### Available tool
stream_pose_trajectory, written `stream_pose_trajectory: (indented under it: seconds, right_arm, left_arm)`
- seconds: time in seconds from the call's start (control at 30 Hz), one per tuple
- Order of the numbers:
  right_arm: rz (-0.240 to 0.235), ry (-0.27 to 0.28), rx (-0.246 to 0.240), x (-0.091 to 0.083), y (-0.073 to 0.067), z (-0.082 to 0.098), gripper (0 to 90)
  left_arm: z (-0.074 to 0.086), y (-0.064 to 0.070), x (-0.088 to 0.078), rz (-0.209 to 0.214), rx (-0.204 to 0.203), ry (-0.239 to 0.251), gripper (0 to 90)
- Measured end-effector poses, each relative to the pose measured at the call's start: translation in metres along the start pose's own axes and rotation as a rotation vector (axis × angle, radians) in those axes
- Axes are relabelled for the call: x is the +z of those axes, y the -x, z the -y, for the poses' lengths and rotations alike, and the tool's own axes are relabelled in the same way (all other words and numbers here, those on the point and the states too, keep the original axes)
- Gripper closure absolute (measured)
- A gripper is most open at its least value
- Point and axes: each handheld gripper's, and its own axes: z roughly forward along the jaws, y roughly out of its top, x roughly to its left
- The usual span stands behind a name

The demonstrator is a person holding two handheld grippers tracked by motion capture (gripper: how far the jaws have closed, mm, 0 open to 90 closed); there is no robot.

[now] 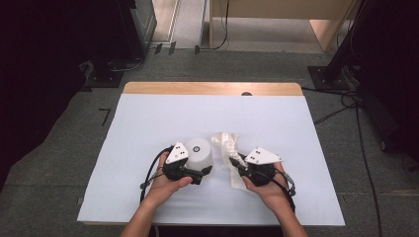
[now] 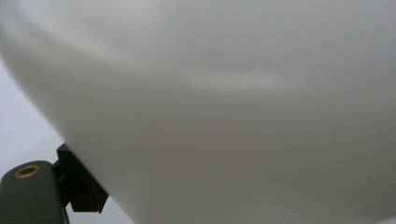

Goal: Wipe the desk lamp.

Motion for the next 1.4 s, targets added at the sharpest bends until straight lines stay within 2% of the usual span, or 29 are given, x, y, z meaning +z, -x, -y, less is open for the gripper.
stream_pose_trajectory:
  seconds: [0.1,0.17,0.27,0.33,0.4,0.5,0.57,0.7,0.73,0.83,1.0,1.1,1.17,1.27,1.33,1.37,1.4]
  right_arm:
    - [0.046,0.040,0.081,-0.008,0.013,0.001,73.6]
    - [0.062,0.047,0.112,-0.011,0.018,0.003,73.6]
    - [0.069,0.054,0.111,-0.012,0.020,0.004,73.6]
    - [0.066,0.055,0.105,-0.011,0.019,0.004,73.6]
    - [0.060,0.052,0.099,-0.010,0.018,0.004,73.6]
    - [0.055,0.042,0.088,-0.008,0.016,0.004,73.6]
    - [0.053,0.040,0.087,-0.007,0.016,0.005,73.6]
    - [0.055,0.041,0.089,-0.008,0.016,0.004,73.6]
    - [0.056,0.043,0.089,-0.008,0.016,0.004,73.6]
    - [0.058,0.045,0.089,-0.009,0.017,0.004,73.6]
    - [0.060,0.046,0.081,-0.009,0.017,0.004,73.7]
    - [0.056,0.045,0.080,-0.008,0.016,0.004,73.7]
    - [0.054,0.043,0.074,-0.008,0.015,0.004,73.7]
    - [0.051,0.040,0.069,-0.007,0.012,0.004,73.7]
    - [0.048,0.042,0.065,-0.007,0.011,0.003,73.7]
    - [0.046,0.044,0.061,-0.007,0.010,0.003,73.7]
    - [0.044,0.047,0.057,-0.007,0.009,0.002,73.8]
  left_arm:
    - [0.004,-0.001,0.007,-0.046,0.040,-0.034,8.3]
    - [0.007,-0.001,0.012,-0.077,0.054,-0.057,8.2]
    - [0.010,-0.003,0.014,-0.083,0.056,-0.051,8.1]
    - [0.011,-0.003,0.015,-0.102,0.062,-0.043,8.0]
    - [0.013,-0.003,0.015,-0.111,0.048,-0.029,7.2]
    - [0.014,0.001,0.013,-0.145,0.051,-0.030,6.3]
    - [0.013,0.002,0.011,-0.155,0.035,-0.030,5.5]
    - [0.015,0.006,0.007,-0.192,-0.035,-0.009,2.2]
    - [0.016,0.009,0.008,-0.211,-0.051,-0.006,2.2]
    - [0.018,0.019,0.013,-0.298,-0.066,-0.008,2.1]
    - [0.016,0.033,0.019,-0.415,-0.165,-0.010,2.7]
    - [0.013,0.041,0.021,-0.470,-0.178,-0.009,3.8]
    - [0.013,0.041,0.020,-0.480,-0.189,0.003,5.6]
    - [0.012,0.035,0.017,-0.451,-0.206,0.012,8.0]
    - [0.011,0.029,0.013,-0.409,-0.193,0.010,8.1]
    - [0.011,0.026,0.010,-0.378,-0.183,0.019,8.2]
    - [0.009,0.022,0.007,-0.326,-0.171,0.029,8.2]
